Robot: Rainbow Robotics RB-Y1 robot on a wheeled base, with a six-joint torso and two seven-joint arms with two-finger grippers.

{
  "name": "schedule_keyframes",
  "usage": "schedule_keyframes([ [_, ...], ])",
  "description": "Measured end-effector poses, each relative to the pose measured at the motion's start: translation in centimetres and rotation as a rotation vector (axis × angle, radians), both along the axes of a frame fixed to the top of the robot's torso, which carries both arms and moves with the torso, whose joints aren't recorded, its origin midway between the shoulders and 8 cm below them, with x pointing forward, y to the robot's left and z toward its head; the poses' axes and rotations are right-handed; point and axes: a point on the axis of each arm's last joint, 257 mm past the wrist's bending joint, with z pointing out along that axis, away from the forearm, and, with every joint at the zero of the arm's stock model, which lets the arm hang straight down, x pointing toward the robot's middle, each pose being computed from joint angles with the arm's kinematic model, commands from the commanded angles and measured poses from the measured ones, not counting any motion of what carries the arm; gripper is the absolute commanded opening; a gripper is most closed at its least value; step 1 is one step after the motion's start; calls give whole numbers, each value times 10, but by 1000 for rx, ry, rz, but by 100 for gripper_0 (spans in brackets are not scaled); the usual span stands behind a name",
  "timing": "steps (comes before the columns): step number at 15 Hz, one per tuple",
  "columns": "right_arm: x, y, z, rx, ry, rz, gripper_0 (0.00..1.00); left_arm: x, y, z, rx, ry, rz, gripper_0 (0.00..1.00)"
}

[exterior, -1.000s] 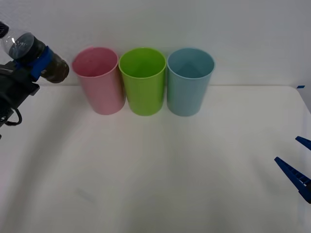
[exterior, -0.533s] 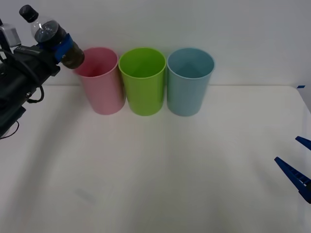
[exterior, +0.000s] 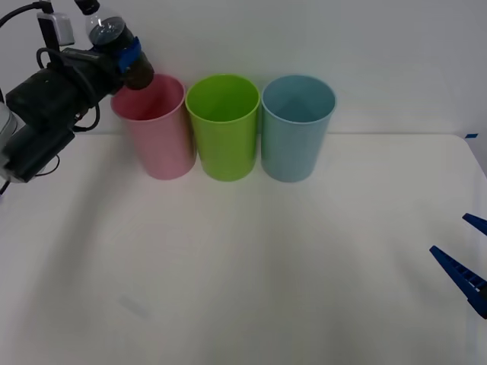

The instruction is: Grasp the object on the table and drop it into the matching bin: aluminum can to the light blue bin, PET bottle to the pink bin.

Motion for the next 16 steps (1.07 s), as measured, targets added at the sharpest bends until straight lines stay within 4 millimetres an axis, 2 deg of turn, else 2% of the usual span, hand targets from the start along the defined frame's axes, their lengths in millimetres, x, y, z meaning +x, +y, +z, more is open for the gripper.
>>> schedule_keyframes([
  [4,0,0,0,0,0,0,100,12,-14,-3,5,2,14,0],
  [6,0,0,0,0,0,0,100,13,-18,-4,7,0,14,6],
  [7,0,0,0,0,0,0,100,13,-18,-4,9,-1,16,21],
  [8,0,0,0,0,0,0,100,13,-18,-4,10,-1,16,82],
  [9,0,0,0,0,0,0,100,13,-18,-4,8,-1,17,100],
  [16,0,0,0,0,0,0,100,12,-19,-3,-10,3,6,100],
])
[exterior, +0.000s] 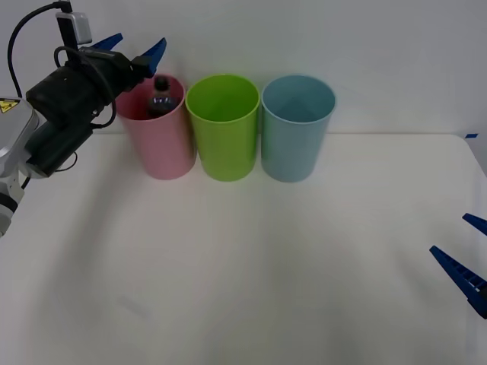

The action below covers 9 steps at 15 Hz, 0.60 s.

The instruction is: Grasp the object on the table and drop it into the matching bin: aluminum can to the light blue bin, PET bottle to the pink bin.

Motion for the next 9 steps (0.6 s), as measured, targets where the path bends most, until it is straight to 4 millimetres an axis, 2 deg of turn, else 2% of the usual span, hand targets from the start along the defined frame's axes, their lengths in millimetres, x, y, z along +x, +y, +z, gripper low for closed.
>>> schedule_keyframes([
  [3,0,0,0,0,0,0,100,-5,4,-7,-5,15,-21,100],
  [5,0,0,0,0,0,0,100,-14,14,-12,-7,24,-35,100],
  [9,0,0,0,0,0,0,100,-47,40,-23,-36,37,-43,100],
])
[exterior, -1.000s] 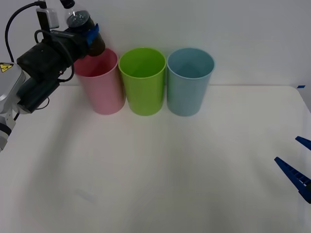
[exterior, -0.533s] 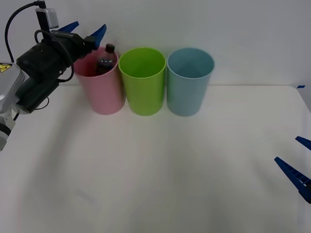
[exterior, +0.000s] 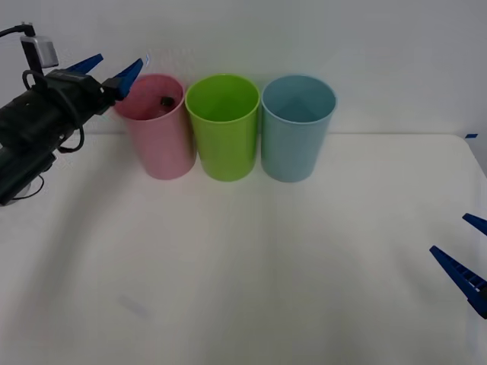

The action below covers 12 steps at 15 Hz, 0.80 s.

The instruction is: Grasp the object on the table and drop it into the matching bin: aluminum can to the light blue bin, PET bottle to the pink bin.

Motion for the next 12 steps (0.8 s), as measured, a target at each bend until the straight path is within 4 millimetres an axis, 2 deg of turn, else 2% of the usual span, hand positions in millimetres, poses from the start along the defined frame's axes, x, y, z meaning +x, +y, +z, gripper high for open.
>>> schedule_keyframes([
  [7,0,0,0,0,0,0,100,-76,59,-22,17,15,5,100],
  [12,0,0,0,0,0,0,100,-137,94,-58,72,58,-7,100],
])
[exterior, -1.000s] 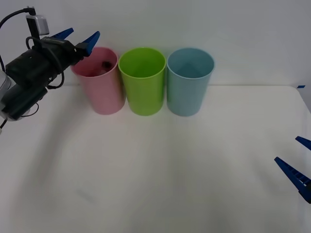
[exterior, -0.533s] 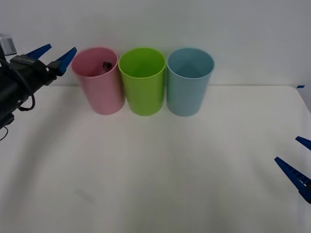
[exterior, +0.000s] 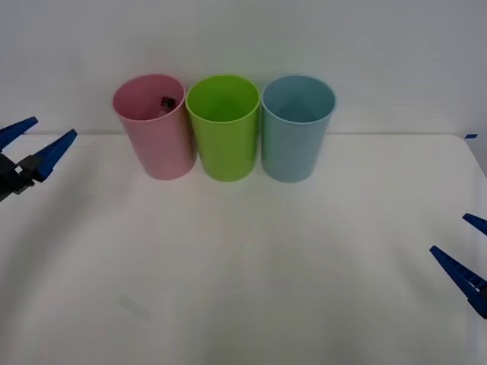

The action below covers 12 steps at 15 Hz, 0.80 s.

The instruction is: Grasp the object on the table and drop it into the matching bin: aluminum can to the light blue bin, PET bottle to the pink bin.

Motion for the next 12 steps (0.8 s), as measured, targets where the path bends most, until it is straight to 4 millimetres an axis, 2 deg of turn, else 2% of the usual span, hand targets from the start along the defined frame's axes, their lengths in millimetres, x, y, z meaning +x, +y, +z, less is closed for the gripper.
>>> schedule_keyframes([
  [6,0,0,0,0,0,0,100,-66,38,-50,118,64,-7,100],
  [12,0,0,0,0,0,0,100,-136,50,-95,205,152,-87,100],
])
